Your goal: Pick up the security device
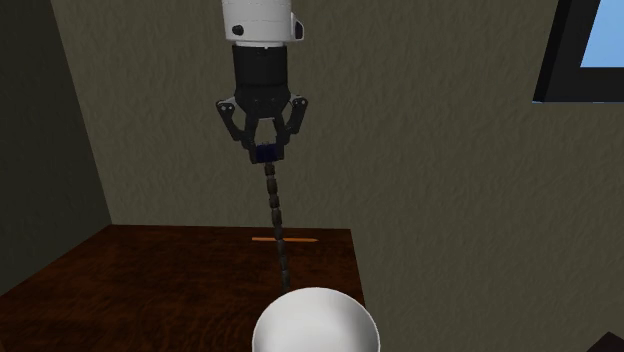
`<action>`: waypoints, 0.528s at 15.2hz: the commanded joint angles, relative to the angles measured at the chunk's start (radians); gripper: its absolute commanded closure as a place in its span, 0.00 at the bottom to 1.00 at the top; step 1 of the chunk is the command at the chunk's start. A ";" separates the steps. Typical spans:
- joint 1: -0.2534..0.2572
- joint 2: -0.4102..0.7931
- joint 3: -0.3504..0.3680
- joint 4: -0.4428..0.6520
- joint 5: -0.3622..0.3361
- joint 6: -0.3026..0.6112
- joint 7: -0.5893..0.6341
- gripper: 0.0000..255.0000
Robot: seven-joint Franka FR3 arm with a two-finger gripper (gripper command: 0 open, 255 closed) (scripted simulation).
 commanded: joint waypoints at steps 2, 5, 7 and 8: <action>0.003 0.000 0.002 0.040 0.003 -0.040 -0.007 1.00; 0.006 0.001 0.003 0.082 0.004 -0.080 -0.013 1.00; 0.009 0.004 0.004 0.112 0.005 -0.107 -0.016 1.00; 0.011 0.005 0.004 0.127 0.004 -0.121 -0.018 1.00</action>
